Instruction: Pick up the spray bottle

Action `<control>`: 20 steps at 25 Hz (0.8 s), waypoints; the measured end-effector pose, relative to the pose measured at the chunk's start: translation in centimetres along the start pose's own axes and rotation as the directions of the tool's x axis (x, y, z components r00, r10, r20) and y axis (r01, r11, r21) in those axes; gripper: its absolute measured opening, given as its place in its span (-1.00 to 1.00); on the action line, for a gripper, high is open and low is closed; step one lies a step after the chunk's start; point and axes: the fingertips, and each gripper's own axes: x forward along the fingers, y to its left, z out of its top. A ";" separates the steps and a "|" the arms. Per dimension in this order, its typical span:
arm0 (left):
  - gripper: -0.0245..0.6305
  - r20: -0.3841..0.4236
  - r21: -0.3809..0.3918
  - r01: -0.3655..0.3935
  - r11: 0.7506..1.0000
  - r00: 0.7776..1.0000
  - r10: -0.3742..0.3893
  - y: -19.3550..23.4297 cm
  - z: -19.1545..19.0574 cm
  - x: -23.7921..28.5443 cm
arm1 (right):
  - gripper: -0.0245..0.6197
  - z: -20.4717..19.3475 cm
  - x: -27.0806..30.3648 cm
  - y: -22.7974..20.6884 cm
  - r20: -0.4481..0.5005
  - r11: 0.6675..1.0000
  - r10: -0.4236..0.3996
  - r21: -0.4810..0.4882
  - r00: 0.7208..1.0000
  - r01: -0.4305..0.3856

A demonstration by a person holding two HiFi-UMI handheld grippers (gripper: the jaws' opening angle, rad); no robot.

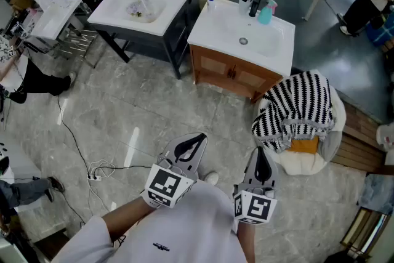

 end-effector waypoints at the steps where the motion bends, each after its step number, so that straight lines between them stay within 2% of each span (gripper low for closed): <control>1: -0.89 0.003 -0.002 -0.002 1.000 1.000 0.002 -0.5 0.1 -0.1 | -0.90 0.1 -0.3 -0.1 0.001 1.000 0.009 0.004 1.000 -0.009; 9: -0.89 0.053 0.021 0.016 1.000 0.998 -0.017 -2.0 0.9 -0.6 | -0.90 0.6 -1.1 -0.2 0.029 1.000 0.021 -0.014 0.999 -0.021; 13: -0.89 0.052 0.011 0.037 0.999 0.998 -0.038 -0.5 0.1 -1.2 | -0.90 0.5 -0.7 1.4 0.030 1.000 0.020 -0.021 0.999 -0.019; 17: -0.89 0.054 0.013 0.051 0.999 0.997 -0.051 1.3 -0.1 -1.5 | -0.90 0.3 0.4 2.9 0.041 1.000 0.007 0.027 0.999 -0.008; 20: -0.89 0.062 0.013 0.056 0.998 0.996 -0.056 2.9 0.2 -1.5 | -0.90 0.4 1.9 4.0 0.041 1.000 -0.004 0.012 0.999 0.003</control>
